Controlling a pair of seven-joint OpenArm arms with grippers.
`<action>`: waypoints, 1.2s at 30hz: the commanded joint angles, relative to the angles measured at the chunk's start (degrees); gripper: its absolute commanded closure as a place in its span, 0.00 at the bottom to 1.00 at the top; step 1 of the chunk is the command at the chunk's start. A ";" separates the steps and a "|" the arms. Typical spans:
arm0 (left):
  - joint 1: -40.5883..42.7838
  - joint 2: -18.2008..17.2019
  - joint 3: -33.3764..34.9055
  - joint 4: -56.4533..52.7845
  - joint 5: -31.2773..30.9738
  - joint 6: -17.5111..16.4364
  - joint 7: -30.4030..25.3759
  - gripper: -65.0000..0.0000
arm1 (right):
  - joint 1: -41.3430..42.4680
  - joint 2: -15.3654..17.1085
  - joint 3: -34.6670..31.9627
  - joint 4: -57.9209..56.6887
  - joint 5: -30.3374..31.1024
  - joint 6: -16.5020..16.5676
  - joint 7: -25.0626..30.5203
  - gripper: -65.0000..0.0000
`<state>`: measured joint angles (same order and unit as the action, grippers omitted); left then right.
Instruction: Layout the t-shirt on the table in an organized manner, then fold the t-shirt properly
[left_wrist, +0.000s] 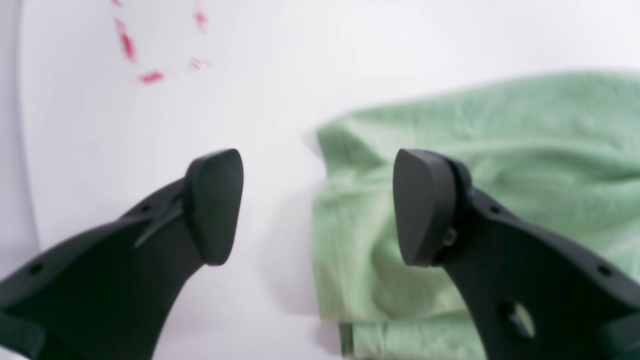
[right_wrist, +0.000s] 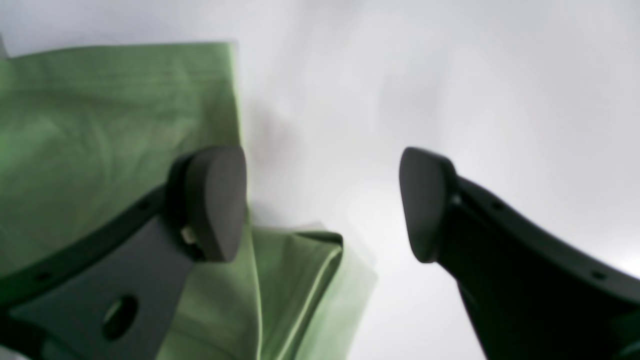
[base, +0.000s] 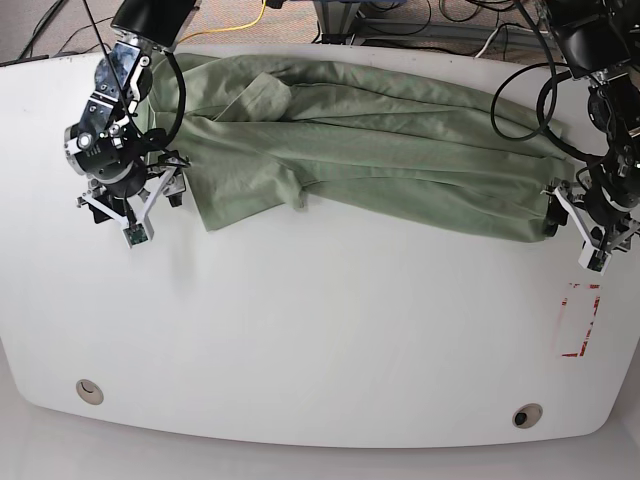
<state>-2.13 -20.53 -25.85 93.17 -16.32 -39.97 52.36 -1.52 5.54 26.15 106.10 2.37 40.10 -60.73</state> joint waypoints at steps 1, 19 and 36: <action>-1.87 -1.05 -0.31 0.86 -0.52 -0.03 -0.97 0.32 | 3.15 0.39 0.00 -2.85 1.36 -0.10 0.64 0.29; -5.21 -1.14 -0.31 -5.30 -0.43 -0.03 -0.97 0.32 | 5.26 -0.49 -4.57 -17.62 11.83 -0.10 0.91 0.29; -5.30 -1.14 -0.22 -7.06 -0.43 -0.03 -1.15 0.32 | 4.99 -0.66 -8.35 -20.35 12.00 -0.10 4.69 0.58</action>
<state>-6.24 -20.56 -25.89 86.35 -16.34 -40.10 52.64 2.87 4.78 18.98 85.38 13.82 39.86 -55.44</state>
